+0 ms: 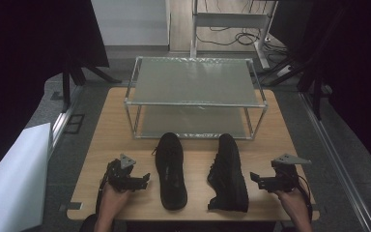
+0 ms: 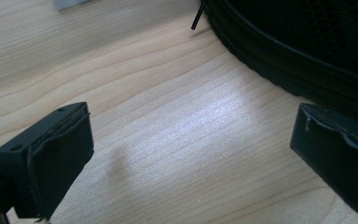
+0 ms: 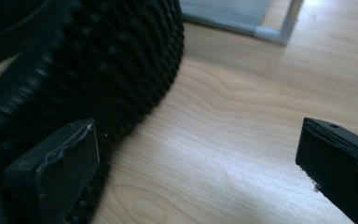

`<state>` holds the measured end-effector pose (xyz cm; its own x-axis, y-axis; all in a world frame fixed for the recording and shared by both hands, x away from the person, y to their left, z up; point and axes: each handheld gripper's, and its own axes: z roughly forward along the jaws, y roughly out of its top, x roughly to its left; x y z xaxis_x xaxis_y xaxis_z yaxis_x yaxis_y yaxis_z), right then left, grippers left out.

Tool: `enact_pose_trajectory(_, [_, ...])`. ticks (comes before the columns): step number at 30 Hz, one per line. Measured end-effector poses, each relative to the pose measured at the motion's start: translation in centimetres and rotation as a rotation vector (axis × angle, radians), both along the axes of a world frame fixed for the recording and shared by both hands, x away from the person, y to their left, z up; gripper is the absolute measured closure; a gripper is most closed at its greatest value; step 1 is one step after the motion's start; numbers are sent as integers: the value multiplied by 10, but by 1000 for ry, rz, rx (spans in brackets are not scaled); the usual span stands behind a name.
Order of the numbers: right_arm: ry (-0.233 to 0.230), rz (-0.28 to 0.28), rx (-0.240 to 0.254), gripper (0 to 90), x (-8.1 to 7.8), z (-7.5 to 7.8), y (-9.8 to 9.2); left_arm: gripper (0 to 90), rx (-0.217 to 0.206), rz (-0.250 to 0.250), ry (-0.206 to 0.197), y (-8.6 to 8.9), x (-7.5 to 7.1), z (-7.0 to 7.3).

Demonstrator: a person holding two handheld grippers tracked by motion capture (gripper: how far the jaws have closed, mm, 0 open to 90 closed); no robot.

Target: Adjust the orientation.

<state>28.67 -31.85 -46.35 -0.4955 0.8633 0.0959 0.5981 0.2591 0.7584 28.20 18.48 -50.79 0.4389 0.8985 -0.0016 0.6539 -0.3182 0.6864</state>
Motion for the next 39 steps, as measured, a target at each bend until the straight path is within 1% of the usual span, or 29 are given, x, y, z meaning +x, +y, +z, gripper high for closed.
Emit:
enact_pose_trajectory(1, [0,0,0,0,0,0,0,0,-1,0,1,0,0,0])
enact_pose_trajectory(3, [-6,19,-8,0,0,9,7,0,-4,1,3,1,0,0])
enact_pose_trajectory(7, [-11,46,-19,0,0,20,18,0,-9,6,8,2,0,-1])
enact_pose_trajectory(8, [-11,46,-19,0,0,20,18,0,-9,6,8,2,0,-1])
enact_pose_trajectory(10, [-15,68,-22,0,0,27,26,0,-11,6,10,2,0,-1])
enact_pose_trajectory(13, [-17,87,-24,0,0,31,34,0,-12,8,12,3,1,-1])
enact_pose_trajectory(14, [-17,87,-24,0,0,31,34,0,-12,8,12,3,1,-1])
enact_pose_trajectory(17, [-12,100,-37,0,2,31,44,0,-13,9,13,3,1,-1])
enact_pose_trajectory(19, [-13,86,-61,0,3,30,46,0,-11,8,18,3,1,-2])
enact_pose_trajectory(22, [-18,71,-68,0,6,28,46,0,-8,6,19,3,1,-2])
enact_pose_trajectory(23, [-17,53,-66,0,8,26,45,0,-7,6,20,3,1,-2])
enact_pose_trajectory(25, [-23,38,-92,0,9,23,45,0,-5,7,23,3,1,-2])
enact_pose_trajectory(27, [-16,32,-72,0,10,22,42,0,-5,8,26,3,1,-3])
enact_pose_trajectory(28, [-16,32,-72,0,10,22,42,0,-5,8,26,3,1,-3])
enact_pose_trajectory(29, [-24,17,-83,0,9,22,40,0,-5,9,28,2,1,-3])
enact_pose_trajectory(30, [-24,17,-83,0,9,22,40,0,-5,9,28,2,1,-3])
enact_pose_trajectory(31, [-21,-4,-92,0,8,23,37,0,-3,8,31,3,1,-3])
enact_pose_trajectory(32, [-24,-18,-97,28,8,24,35,0,-2,8,31,3,1,-3])
enact_pose_trajectory(33, [-26,-46,-238,126,7,23,35,0,-2,9,31,3,1,-3])
enact_pose_trajectory(34, [-59,-72,-449,105,5,15,37,0,-2,9,31,3,1,-3])
enact_pose_trajectory(35, [-63,-84,-522,85,5,4,36,0,-2,9,32,3,1,-4])
enact_pose_trajectory(36, [-63,-84,-522,85,5,4,36,0,-2,9,32,3,1,-4])
enact_pose_trajectory(37, [43,-63,-309,86,5,-9,24,0,0,12,36,3,2,-4])
enact_pose_trajectory(38, [43,-63,-309,86,5,-9,24,0,0,12,36,3,2,-4])
enact_pose_trajectory(39, [23,-80,-356,86,3,-9,22,0,0,11,37,3,2,-4])
